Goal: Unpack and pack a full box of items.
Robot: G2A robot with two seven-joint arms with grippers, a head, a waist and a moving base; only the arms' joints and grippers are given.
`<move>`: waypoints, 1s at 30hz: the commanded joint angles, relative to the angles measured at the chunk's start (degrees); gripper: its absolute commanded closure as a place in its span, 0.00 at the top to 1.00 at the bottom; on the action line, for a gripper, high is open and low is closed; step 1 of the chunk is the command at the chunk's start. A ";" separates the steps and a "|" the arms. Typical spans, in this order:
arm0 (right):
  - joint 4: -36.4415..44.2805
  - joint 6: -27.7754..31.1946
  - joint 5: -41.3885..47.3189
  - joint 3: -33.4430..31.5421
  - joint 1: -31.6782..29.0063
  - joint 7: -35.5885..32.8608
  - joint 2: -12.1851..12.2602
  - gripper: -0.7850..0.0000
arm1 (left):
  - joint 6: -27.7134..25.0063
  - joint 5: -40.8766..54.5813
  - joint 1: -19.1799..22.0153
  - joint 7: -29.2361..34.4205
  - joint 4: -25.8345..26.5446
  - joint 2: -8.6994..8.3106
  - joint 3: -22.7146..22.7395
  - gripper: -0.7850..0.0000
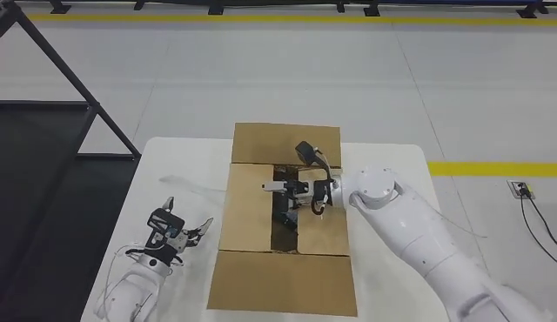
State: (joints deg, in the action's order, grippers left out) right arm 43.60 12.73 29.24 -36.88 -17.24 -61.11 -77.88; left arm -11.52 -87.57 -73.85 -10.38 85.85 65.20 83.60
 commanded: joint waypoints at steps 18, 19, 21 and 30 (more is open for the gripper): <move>-7.26 7.86 5.07 0.23 3.14 -5.69 -5.51 1.00 | 12.36 1.68 10.51 1.32 -12.44 2.41 -5.17 1.00; -7.35 8.22 5.17 0.10 3.19 -5.69 -5.67 1.00 | 12.26 2.42 10.04 1.04 -12.30 2.32 -4.29 1.00; -7.33 9.11 5.33 -0.16 3.22 -5.93 -5.94 1.00 | 12.20 3.69 9.31 0.76 -11.86 2.17 -2.74 1.00; -7.29 10.85 5.85 -1.38 3.44 -7.98 -6.84 1.00 | 12.75 6.04 10.42 2.12 -11.90 2.39 -1.38 1.00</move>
State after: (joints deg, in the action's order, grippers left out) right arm 36.35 23.51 35.19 -38.16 -13.80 -69.08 -84.65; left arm 1.15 -81.46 -63.64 -8.24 73.99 67.55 82.28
